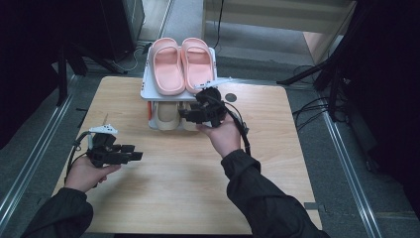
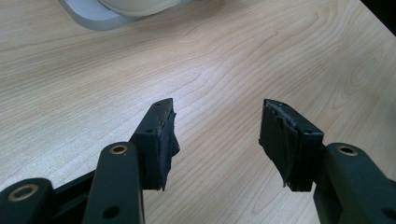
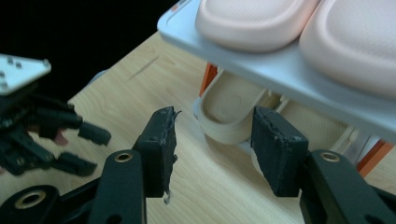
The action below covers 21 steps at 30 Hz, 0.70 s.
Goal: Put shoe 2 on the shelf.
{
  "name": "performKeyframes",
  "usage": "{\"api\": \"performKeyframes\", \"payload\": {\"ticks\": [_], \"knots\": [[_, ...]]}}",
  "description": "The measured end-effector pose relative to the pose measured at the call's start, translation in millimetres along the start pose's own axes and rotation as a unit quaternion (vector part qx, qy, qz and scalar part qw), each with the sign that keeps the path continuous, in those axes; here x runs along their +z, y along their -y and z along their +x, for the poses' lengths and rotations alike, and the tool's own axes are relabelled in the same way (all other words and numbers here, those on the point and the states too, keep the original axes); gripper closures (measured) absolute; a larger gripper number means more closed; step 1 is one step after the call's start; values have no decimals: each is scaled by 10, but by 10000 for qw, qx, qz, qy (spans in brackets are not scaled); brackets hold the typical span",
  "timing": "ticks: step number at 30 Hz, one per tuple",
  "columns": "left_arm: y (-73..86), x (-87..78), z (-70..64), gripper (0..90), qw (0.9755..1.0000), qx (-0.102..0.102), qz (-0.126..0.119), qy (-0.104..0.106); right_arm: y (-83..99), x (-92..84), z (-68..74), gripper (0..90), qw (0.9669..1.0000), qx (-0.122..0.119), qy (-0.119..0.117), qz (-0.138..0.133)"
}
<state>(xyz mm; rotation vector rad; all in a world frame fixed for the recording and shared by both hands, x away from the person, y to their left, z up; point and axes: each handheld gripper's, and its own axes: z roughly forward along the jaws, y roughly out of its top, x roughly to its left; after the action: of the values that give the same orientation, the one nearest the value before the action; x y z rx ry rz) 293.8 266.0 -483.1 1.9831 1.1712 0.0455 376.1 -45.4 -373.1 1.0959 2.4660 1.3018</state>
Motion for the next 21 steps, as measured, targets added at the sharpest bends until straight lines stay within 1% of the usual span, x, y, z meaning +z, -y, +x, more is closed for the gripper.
{"api": "performKeyframes", "payload": {"ticks": [2, 3, 5, 10, 12, 14, 15, 17, 21], "knots": [[1, 4, -2, 447, 10000, -5, 10, 7, 99, 9, 25, 512, 9999, -159, 45, 37], [2, 6, -3, 447, 10000, -7, 7, 4, 158, 13, 31, 512, 9998, -170, 14, 66], [4, 11, -3, 446, 10000, -28, 16, 9, 234, 17, 28, 505, 9998, -145, -120, 70], [5, 25, -7, 446, 10000, -13, 51, 15, 426, 10, -6, 495, 9994, -188, -297, 50], [6, 27, -7, 446, 10000, -17, 57, 10, 497, 3, -21, 492, 9991, -155, -398, 55], [7, 25, -13, 445, 10000, 1, 64, 4, 552, -8, -23, 487, 9990, -145, -427, 39], [8, 25, -17, 445, 10000, 16, 62, 8, 596, -19, -22, 484, 9987, -131, -492, 15], [8, 29, -25, 445, 9999, 60, 85, 5, 657, -26, -24, 482, 9984, -156, -548, 29], [6, 49, -44, 445, 9999, 48, 96, 9, 804, -31, -34, 482, 9980, -178, -599, 73]]}}
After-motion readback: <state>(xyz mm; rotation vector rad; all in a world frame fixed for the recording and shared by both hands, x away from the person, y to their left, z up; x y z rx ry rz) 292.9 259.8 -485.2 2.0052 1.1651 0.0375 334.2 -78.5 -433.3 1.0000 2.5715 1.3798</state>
